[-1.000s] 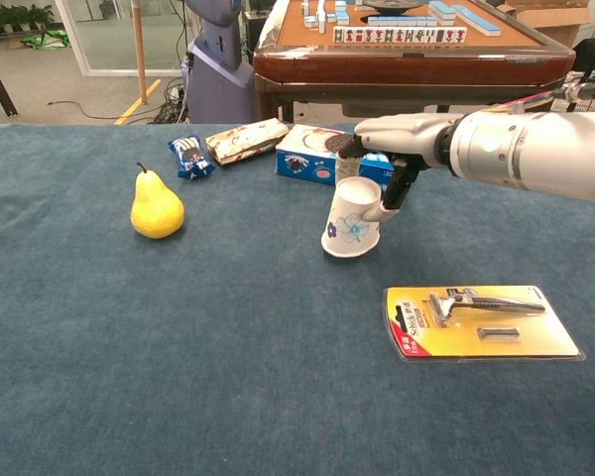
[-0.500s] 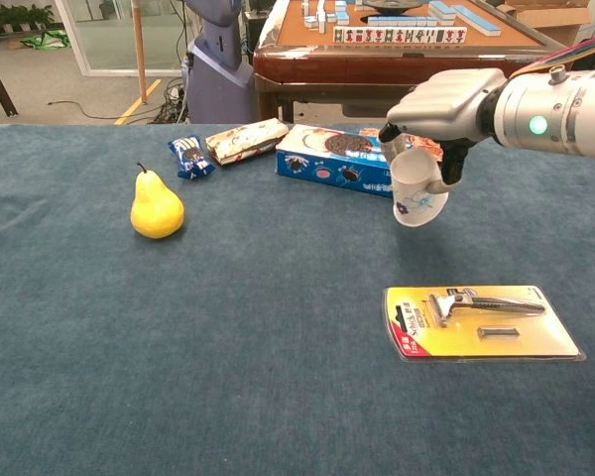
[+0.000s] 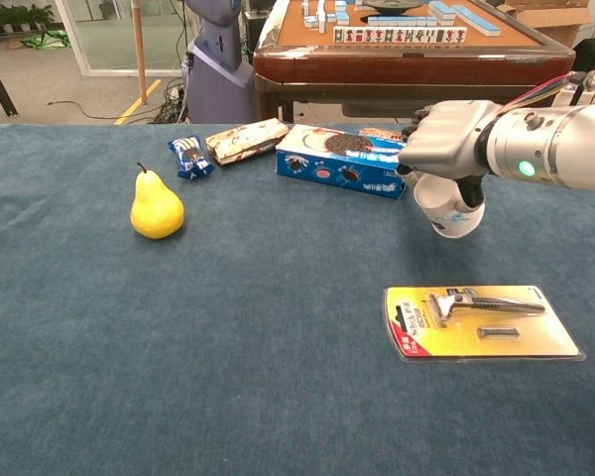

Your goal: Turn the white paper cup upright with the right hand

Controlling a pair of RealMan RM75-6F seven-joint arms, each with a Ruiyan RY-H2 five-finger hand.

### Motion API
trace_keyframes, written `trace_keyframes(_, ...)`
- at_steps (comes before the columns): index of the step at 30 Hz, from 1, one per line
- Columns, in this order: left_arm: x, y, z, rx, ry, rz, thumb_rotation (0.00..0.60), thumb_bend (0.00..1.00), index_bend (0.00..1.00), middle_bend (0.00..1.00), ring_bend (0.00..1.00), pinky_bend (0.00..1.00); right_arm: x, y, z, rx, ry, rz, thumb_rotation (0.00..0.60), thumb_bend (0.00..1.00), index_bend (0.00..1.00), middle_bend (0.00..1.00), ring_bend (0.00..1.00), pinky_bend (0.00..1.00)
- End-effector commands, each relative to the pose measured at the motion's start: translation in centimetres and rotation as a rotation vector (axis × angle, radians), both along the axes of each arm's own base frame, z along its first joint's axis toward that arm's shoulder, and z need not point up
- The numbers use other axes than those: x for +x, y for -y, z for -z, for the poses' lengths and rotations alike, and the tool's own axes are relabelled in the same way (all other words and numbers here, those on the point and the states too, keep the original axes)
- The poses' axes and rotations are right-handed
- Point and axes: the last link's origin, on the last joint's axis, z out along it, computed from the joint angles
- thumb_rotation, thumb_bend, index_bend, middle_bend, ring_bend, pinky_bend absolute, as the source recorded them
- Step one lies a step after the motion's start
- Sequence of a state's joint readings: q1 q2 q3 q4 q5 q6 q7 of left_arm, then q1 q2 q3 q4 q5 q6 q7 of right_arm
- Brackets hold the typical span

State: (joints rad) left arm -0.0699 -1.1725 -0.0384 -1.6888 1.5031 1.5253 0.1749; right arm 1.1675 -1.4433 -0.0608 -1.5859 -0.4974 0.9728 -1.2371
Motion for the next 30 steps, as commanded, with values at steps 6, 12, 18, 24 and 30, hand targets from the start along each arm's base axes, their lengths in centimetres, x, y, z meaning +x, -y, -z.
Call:
trace_keyframes(6, -0.1, 0.1, 0.0, 0.005, -0.005, -0.002, 0.600, 0.15, 0.25, 0.13, 0.16, 0.13, 1.3, 0.2, -0.2, 0.023, 0.232, 0.095, 0.600, 0.18, 0.00, 0.11, 0.00, 0.00)
trace_keyframes(12, -0.2, 0.1, 0.0, 0.002, -0.005, -0.005, 0.600, 0.15, 0.25, 0.13, 0.16, 0.13, 0.6, 0.6, -2.4, -0.038, 0.493, 0.157, 0.600, 0.14, 0.00, 0.11, 0.00, 0.00)
trace_keyframes(18, 0.0, -0.1, 0.2, -0.009, -0.001, 0.002, 0.600, 0.15, 0.25, 0.13, 0.16, 0.13, -2.5, 0.8, -4.0, -0.116, 0.614, 0.219, 0.600, 0.14, 0.11, 0.14, 0.00, 0.00)
trace_keyframes(24, 0.2, -0.3, 0.5, -0.024, 0.000, 0.013, 0.600, 0.15, 0.25, 0.13, 0.16, 0.13, -4.4, 1.1, -3.8, -0.144, 0.654, 0.267, 0.600, 0.14, 0.15, 0.14, 0.00, 0.00)
trace_keyframes(30, 0.2, -0.3, 0.4, -0.025, 0.000, 0.013, 0.600, 0.15, 0.25, 0.13, 0.16, 0.13, -5.1, 1.6, -2.9, -0.159, 0.690, 0.306, 0.600, 0.14, 0.21, 0.15, 0.00, 0.00)
